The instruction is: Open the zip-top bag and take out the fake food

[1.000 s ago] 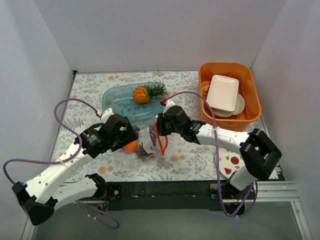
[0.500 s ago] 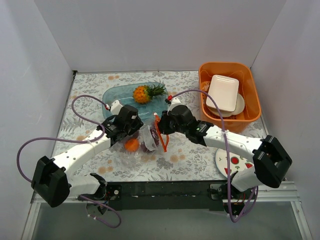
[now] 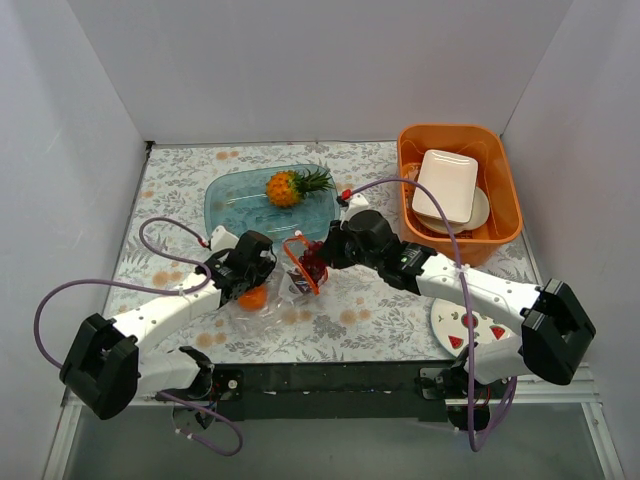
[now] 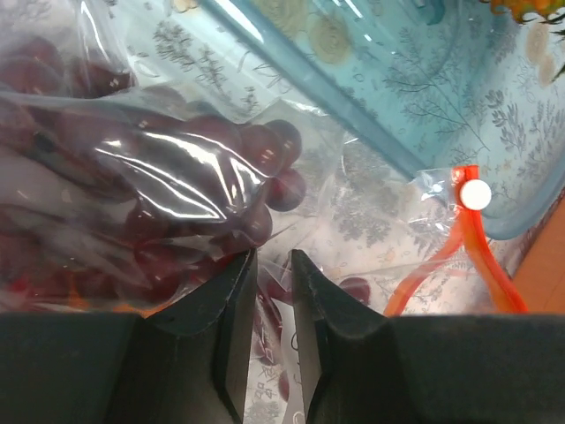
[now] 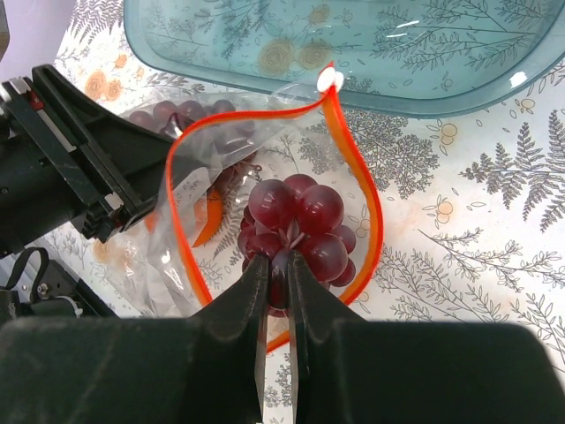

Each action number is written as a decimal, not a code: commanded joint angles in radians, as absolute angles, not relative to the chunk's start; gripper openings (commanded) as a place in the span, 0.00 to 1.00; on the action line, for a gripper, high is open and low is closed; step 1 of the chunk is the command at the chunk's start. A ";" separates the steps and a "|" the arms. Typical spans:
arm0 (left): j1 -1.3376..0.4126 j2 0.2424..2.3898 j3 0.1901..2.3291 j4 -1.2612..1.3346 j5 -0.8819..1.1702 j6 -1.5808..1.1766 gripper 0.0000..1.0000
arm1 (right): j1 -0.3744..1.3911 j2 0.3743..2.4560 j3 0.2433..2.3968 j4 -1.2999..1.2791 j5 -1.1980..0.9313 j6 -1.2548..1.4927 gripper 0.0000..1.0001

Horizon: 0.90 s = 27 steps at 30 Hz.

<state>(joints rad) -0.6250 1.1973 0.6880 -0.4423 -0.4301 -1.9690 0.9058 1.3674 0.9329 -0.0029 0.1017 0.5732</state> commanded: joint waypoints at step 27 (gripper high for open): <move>-0.615 1.012 0.477 -0.480 -0.388 -2.010 0.22 | 0.939 1.465 1.376 -0.115 0.155 0.454 0.01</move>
